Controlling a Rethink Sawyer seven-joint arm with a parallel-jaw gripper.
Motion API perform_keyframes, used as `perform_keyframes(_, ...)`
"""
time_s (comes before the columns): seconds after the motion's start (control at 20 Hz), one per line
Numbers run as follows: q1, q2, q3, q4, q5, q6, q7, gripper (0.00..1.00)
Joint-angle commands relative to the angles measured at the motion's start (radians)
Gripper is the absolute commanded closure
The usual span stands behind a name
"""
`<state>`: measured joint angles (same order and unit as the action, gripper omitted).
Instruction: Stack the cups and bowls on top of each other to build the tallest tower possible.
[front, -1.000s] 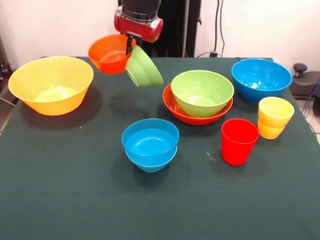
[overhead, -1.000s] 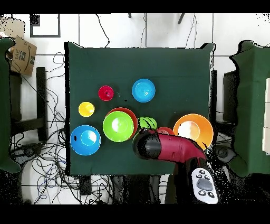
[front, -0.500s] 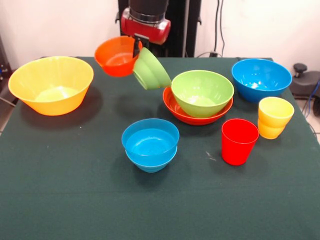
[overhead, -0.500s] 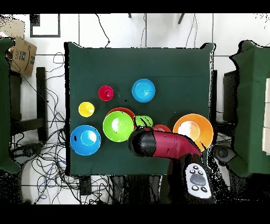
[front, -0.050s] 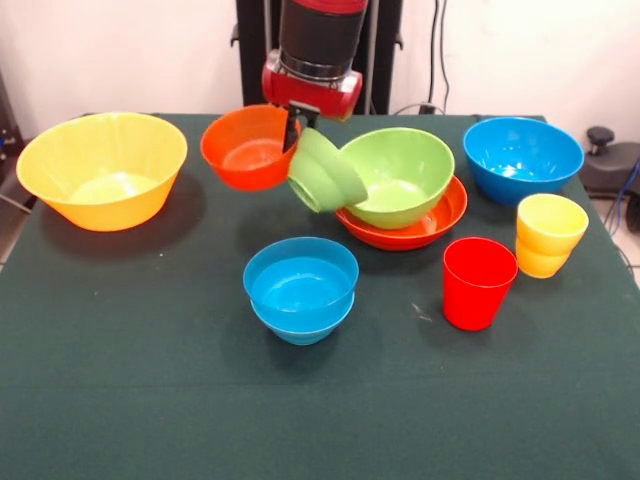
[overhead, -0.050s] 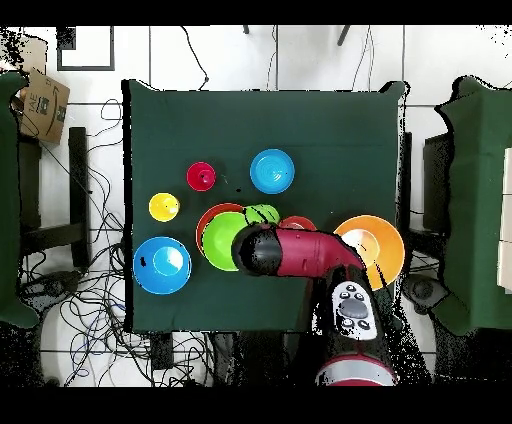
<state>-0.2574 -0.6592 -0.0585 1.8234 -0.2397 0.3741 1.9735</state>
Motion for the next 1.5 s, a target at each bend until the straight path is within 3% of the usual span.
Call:
perform_keyframes(0.05, 0.008, -0.002, 0.082, -0.080, 0.054, 0.147, 0.058, 1.00)
perform_keyframes(0.3, -0.004, -0.056, 0.093, -0.097, 0.080, 0.257, 0.025, 1.00)
perform_keyframes(0.8, 0.012, -0.067, 0.090, -0.115, 0.081, 0.279, 0.039, 1.00)
perform_keyframes(1.15, -0.001, 0.030, 0.098, -0.192, 0.054, 0.219, 0.029, 1.00)
perform_keyframes(1.5, -0.012, 0.058, 0.107, -0.233, 0.049, 0.216, 0.010, 1.00)
